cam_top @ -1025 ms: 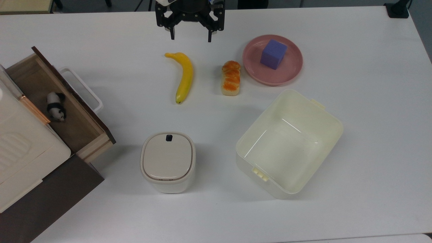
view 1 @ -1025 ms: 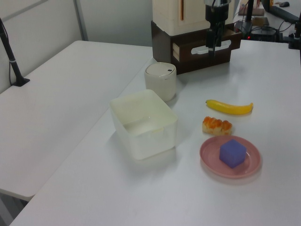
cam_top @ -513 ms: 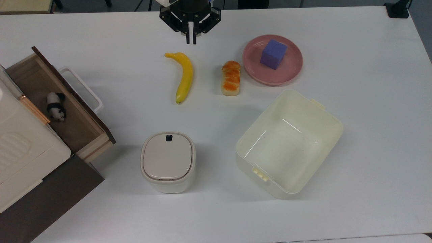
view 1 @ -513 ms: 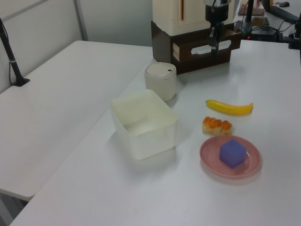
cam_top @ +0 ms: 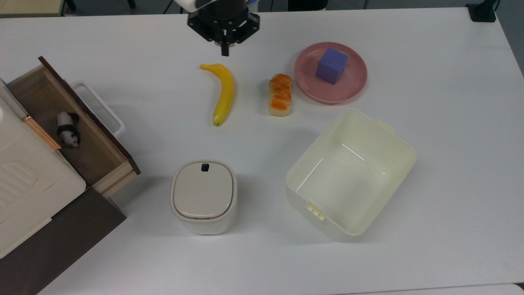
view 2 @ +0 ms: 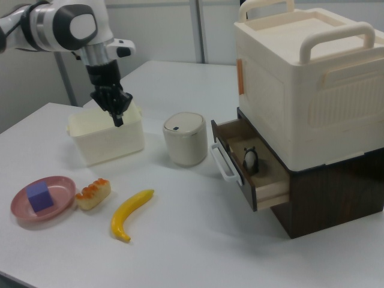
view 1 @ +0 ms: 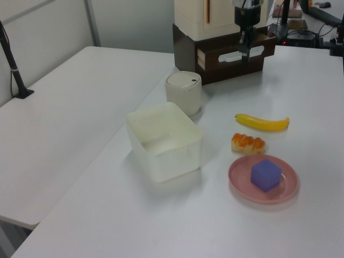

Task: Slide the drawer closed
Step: 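Move the gripper toward the open drawer's front panel, then push the drawer front with the gripper into the wooden unit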

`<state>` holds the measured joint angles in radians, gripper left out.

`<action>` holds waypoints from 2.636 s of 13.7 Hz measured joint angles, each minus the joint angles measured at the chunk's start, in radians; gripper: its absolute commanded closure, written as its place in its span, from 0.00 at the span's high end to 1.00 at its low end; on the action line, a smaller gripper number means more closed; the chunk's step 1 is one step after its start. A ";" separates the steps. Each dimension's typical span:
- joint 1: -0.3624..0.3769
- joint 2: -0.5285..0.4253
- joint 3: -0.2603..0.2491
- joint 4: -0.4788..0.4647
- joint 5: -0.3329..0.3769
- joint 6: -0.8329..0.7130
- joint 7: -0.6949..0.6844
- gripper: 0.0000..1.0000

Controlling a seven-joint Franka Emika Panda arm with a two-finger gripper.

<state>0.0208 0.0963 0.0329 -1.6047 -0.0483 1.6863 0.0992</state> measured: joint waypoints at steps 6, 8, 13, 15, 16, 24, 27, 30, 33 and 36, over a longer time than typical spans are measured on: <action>-0.137 0.059 -0.007 0.003 0.036 0.131 0.077 0.00; -0.172 0.087 -0.008 0.003 0.036 0.154 0.134 0.00; -0.278 0.130 -0.009 0.003 0.036 0.159 0.166 0.00; -0.311 0.136 -0.010 0.002 0.036 0.176 0.166 0.00; -0.324 0.140 -0.010 0.002 0.036 0.180 0.166 0.00; -0.372 0.169 -0.010 0.003 0.036 0.204 0.185 0.00; -0.387 0.177 -0.010 0.002 0.036 0.258 0.204 0.00; -0.398 0.201 -0.010 0.001 0.036 0.327 0.277 0.00; -0.399 0.202 -0.010 0.004 0.035 0.328 0.326 0.00; -0.395 0.202 -0.008 0.004 0.019 0.329 0.365 0.00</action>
<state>-0.3747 0.2988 0.0244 -1.6007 -0.0288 2.0150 0.4640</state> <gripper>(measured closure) 0.991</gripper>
